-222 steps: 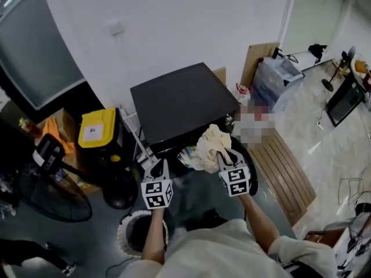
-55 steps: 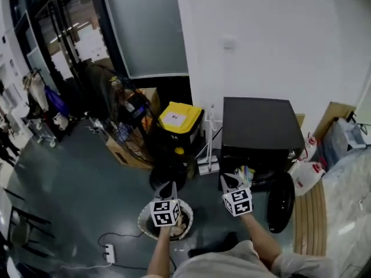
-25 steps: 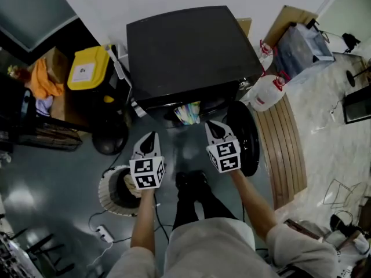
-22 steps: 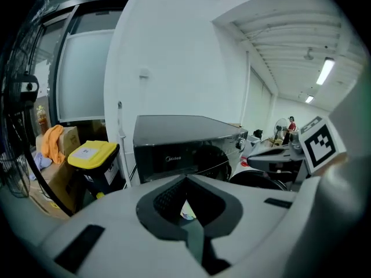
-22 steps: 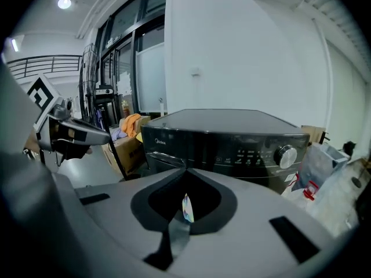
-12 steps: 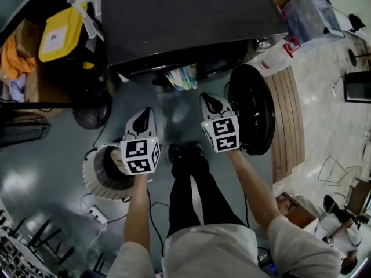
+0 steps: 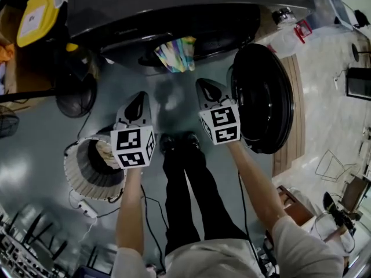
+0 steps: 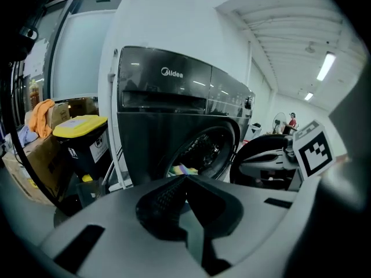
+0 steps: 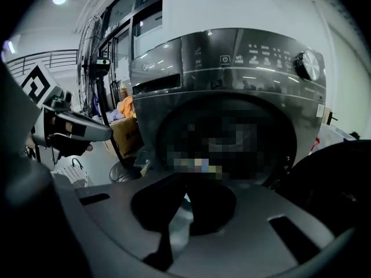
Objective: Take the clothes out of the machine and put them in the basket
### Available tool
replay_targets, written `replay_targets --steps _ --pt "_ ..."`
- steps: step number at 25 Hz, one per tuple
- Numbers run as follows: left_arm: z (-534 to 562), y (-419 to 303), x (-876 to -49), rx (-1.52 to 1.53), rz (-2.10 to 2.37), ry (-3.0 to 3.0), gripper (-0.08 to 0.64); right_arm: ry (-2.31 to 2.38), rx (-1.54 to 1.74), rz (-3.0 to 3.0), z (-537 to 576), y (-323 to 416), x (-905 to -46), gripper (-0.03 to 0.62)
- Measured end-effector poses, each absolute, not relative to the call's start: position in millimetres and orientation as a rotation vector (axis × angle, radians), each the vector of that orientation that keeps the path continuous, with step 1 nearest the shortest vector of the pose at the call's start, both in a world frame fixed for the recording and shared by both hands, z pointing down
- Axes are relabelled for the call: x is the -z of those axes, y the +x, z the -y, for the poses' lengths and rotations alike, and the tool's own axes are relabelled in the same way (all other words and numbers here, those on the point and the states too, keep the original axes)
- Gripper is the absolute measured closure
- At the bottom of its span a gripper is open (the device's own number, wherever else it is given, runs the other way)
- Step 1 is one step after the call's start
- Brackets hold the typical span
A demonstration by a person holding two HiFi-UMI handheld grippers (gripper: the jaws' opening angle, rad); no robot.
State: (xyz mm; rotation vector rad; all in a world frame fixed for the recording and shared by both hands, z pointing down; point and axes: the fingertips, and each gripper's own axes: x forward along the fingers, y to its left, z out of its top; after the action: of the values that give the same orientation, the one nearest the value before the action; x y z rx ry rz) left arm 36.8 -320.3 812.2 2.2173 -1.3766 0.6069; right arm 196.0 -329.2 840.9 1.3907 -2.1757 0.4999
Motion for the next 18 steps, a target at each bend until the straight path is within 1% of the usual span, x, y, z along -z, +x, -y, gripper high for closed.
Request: replay_targets --steps 8,16,17,18 --pt "329.9 41.9 -884.1 -0.626 1.368 2.22 0.543 1.402 -0.521 2.184 349.5 182.4 -920.4 0.571" --pt "344.5 42.0 -936.9 -0.616 1.36 2.232 0.543 1.405 -0.482 2.198 377.4 173.4 -977.3 0.563" --pt "345.0 42.7 -941.5 -0.617 1.357 2.235 0.543 1.41 -0.487 2.196 381.9 174.3 -984.3 0.538" --pt "345.1 43.1 -945.6 -0.618 1.354 2.236 0.543 1.417 -0.494 2.197 387.4 174.1 -990.9 0.479"
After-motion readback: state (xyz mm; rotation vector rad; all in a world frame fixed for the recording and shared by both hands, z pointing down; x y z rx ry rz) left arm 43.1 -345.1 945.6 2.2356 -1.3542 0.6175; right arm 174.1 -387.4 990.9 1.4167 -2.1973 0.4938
